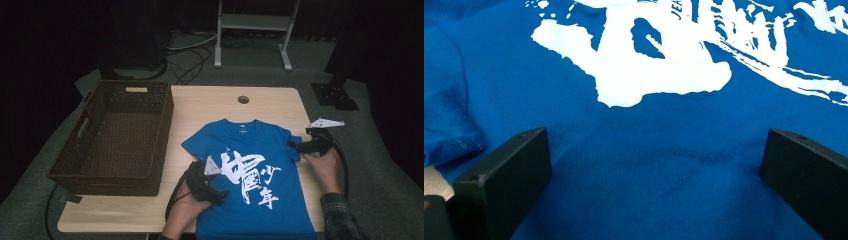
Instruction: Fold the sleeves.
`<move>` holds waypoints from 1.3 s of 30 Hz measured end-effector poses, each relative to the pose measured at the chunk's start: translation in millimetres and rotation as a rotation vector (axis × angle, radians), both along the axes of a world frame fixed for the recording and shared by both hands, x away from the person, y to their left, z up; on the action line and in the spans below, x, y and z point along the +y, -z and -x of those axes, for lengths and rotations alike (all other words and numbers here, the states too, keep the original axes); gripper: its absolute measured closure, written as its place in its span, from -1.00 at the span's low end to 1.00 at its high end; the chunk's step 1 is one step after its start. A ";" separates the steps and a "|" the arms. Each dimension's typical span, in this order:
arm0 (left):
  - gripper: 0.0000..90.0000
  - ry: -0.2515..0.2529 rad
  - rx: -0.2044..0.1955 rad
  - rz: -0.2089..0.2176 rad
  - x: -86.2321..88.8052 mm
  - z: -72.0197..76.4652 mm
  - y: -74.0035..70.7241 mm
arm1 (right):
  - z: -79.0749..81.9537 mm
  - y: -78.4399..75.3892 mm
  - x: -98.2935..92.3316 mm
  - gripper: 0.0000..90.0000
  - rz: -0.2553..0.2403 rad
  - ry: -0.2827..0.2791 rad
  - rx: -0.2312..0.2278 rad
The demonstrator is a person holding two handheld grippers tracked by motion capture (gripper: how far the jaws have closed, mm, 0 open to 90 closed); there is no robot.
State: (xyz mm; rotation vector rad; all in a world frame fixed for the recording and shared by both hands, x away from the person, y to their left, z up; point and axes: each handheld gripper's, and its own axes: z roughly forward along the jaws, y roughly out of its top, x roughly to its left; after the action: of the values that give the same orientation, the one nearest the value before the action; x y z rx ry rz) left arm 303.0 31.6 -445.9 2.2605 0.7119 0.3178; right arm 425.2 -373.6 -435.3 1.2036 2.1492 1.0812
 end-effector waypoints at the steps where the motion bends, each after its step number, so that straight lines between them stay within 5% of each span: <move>1: -1.00 0.000 0.000 0.000 0.0 0.0 0.0 | -0.2 -0.1 -1.3 -0.91 -0.002 0.003 -0.002; 8: -1.00 0.000 0.000 0.000 0.0 0.0 0.0 | -4.0 6.1 -7.4 -0.81 -0.014 0.044 0.022; 22: -1.00 -0.001 -0.001 0.001 -0.1 0.1 0.2 | -6.4 9.1 -12.2 0.04 -0.028 0.090 0.064; 28: -1.00 -0.001 0.000 0.002 -0.1 0.1 0.2 | -7.6 9.1 -16.1 0.24 -0.066 0.100 0.077; 39: -1.00 -0.001 0.000 0.001 -0.1 0.2 0.2 | -7.3 9.3 -13.5 0.54 -0.043 0.105 0.076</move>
State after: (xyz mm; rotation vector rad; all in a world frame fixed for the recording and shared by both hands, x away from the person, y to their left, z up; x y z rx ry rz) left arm 302.8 31.5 -446.1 2.2589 0.7127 0.3181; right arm 432.5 -387.1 -444.6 1.3821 2.1024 1.0570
